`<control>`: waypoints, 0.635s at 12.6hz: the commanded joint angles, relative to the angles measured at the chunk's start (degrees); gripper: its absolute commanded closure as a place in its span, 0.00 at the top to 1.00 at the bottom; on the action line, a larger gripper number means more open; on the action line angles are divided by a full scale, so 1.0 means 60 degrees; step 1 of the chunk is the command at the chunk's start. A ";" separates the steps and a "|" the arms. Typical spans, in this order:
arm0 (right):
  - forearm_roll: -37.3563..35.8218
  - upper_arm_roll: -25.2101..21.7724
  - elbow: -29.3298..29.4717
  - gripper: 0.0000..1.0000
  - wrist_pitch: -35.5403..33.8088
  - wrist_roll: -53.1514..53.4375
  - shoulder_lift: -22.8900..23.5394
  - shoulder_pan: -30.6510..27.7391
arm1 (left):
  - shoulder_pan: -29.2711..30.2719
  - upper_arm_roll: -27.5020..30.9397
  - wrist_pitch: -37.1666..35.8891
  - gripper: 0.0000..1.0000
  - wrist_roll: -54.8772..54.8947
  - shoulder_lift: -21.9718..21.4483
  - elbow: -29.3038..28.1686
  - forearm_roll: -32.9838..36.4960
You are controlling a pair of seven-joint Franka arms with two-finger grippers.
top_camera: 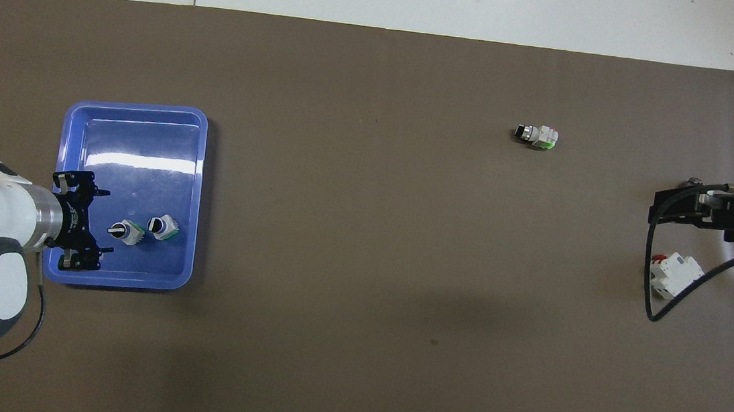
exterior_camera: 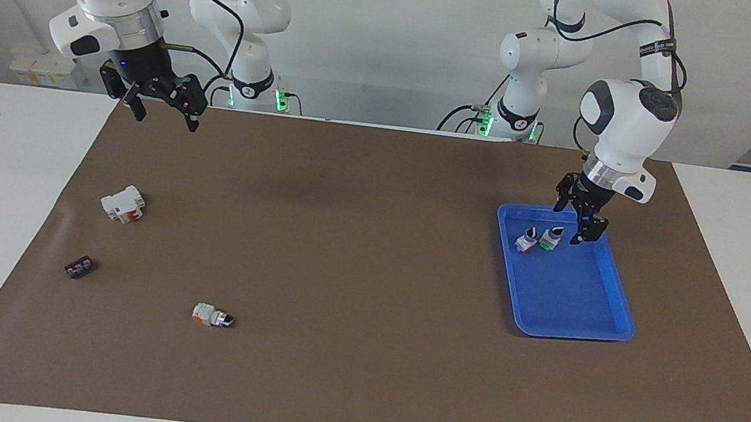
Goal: Turn and place switch with both arms
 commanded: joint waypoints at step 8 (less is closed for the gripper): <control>-0.0195 -0.0051 0.0006 1.00 -0.0106 -0.0205 -0.0080 0.0063 | -0.0982 0.0576 -0.1711 1.00 0.3118 -0.0053 0.2248 0.0155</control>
